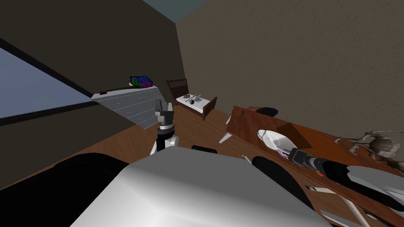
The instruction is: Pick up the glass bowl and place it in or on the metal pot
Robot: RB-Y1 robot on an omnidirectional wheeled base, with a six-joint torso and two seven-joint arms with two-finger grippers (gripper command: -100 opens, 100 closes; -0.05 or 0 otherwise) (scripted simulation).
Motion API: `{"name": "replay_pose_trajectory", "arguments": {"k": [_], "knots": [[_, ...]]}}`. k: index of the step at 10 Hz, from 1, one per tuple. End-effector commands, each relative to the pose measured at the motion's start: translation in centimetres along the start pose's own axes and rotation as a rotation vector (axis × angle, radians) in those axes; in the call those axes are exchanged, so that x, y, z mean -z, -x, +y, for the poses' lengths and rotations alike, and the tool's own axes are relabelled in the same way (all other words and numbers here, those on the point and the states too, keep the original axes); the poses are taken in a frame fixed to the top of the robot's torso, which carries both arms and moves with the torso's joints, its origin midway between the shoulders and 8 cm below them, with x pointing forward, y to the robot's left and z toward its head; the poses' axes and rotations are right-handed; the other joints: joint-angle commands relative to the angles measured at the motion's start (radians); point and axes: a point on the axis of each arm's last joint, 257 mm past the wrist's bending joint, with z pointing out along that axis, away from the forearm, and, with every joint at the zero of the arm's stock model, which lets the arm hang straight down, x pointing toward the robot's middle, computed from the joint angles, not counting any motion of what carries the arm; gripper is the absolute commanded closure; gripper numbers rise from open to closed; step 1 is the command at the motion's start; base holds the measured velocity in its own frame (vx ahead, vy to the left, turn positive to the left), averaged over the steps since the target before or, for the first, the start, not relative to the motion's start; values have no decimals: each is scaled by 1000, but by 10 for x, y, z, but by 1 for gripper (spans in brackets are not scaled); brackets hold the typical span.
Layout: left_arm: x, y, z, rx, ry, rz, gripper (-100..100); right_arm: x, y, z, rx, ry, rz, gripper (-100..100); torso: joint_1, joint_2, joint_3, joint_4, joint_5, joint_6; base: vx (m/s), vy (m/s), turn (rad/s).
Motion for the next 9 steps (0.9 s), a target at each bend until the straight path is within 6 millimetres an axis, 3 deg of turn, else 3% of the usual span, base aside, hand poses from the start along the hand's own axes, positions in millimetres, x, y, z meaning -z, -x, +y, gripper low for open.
{"name": "replay_pose_trajectory", "arguments": {"k": [1, 4, 9], "knots": [[0, 0, 0, 0, 0, 0, 0, 8, -1, -22, -8, -16, 3, 100, 0, 0, 0, 0, 0, 0, -136, -138, 75], [0, 0, 0, 0, 0, 0, 0, 23, -10, -31, 2, 5, 26, 100, 8, -10, -5, -1, 3, -2, -4, -93, 129], [0, 0, 0, 0, 0, 0, 0, 41, -40, 1, -4, 109, 96, 100, 8, -26, -14, -4, 4, -4, 177, -117, 175]]}}
